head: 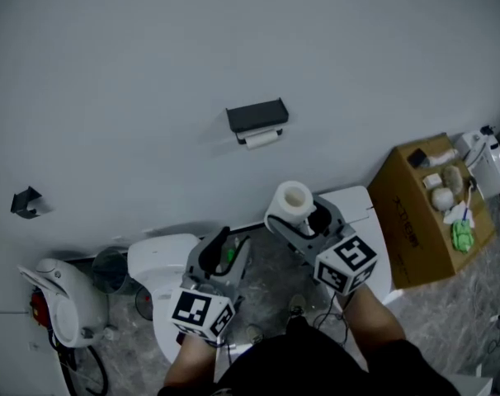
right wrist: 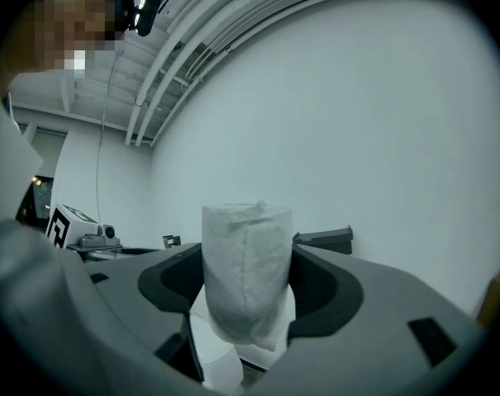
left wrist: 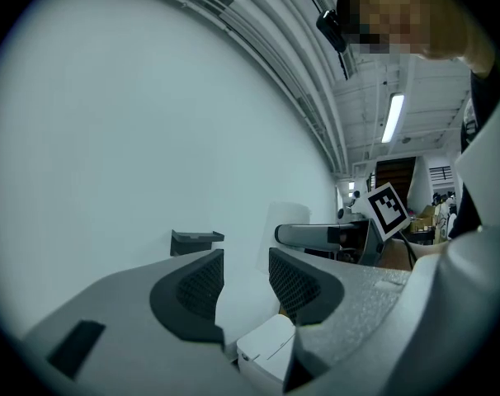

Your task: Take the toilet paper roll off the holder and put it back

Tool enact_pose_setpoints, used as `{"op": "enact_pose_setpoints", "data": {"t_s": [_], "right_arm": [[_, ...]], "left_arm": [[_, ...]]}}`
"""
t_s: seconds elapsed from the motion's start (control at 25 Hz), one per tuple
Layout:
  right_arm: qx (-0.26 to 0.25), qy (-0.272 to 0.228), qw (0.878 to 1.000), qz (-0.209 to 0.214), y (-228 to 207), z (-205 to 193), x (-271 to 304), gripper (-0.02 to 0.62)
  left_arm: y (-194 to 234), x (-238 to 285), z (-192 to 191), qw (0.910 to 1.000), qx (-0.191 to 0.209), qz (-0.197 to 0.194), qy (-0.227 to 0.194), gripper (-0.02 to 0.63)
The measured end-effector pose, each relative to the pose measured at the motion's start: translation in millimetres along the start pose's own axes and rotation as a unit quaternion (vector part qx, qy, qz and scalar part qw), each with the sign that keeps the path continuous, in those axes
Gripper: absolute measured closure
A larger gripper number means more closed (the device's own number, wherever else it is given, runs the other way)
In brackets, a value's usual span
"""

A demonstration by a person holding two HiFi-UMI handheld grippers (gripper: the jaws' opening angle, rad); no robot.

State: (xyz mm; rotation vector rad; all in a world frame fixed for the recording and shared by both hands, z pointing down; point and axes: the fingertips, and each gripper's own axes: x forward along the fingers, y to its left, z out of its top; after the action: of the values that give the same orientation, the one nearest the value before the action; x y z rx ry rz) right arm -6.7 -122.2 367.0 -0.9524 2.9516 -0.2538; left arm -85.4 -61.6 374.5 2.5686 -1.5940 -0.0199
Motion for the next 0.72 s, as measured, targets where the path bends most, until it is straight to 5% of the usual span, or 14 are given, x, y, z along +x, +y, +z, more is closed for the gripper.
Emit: {"op": "enact_pose_setpoints", "data": {"t_s": [0.36,0.72], "right_arm": [[0.015,0.004,0.999,0.043,-85,2,14,0.291],[0.025,0.004,0.997,0.076,-117,0,34,0.291]], "left_arm": [[-8,83,2,0.9992,0.003,0.039,0.013,0.451],[-2,118,-1,0.9977,0.004,0.062,0.028,0.451]]}}
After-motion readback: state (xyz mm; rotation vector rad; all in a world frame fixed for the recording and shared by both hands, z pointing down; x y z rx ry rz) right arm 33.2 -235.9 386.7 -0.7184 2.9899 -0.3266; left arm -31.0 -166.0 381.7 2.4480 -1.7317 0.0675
